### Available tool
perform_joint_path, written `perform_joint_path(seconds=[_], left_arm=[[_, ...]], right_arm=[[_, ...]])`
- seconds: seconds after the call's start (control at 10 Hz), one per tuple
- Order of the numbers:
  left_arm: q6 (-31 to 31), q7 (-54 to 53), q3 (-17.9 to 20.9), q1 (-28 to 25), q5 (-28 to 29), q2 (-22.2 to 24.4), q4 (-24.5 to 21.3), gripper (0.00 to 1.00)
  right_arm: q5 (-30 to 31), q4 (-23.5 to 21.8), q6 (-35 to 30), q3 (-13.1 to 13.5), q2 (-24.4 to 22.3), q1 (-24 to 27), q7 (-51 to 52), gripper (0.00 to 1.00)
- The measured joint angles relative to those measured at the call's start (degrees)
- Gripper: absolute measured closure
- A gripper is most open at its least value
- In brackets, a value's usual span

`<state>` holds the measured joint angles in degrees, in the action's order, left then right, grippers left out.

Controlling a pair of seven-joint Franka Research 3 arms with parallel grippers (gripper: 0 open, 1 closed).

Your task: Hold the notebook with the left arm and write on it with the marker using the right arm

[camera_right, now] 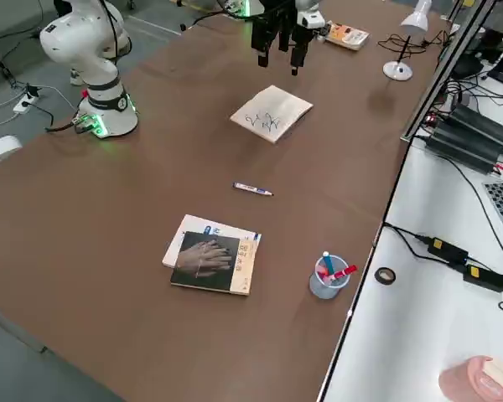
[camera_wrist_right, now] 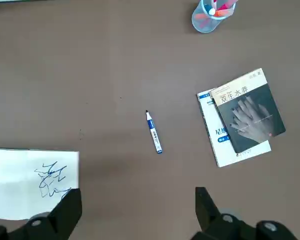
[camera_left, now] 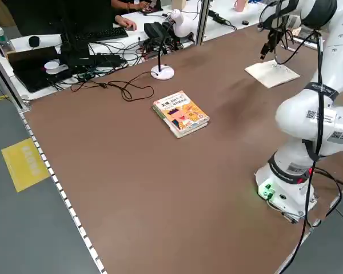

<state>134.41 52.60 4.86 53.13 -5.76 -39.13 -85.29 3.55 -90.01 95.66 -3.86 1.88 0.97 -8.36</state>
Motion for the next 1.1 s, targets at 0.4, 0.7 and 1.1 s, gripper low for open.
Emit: perform_joint_path(seconds=[0.4,0.7,1.1], left_arm=[[0.1,0.0,0.1,0.0,2.4,-0.7,0.2,0.00],[0.1,0.0,0.2,0.0,3.1,-1.9,0.5,0.00],[0.1,0.0,0.6,-0.1,3.1,-5.1,3.0,0.00]], right_arm=[[0.0,0.0,0.0,0.0,-0.1,0.0,0.0,0.00],[0.0,0.0,0.0,0.0,-0.1,0.0,0.0,0.00],[0.0,0.0,-0.1,0.0,-0.1,0.0,0.0,0.00]])
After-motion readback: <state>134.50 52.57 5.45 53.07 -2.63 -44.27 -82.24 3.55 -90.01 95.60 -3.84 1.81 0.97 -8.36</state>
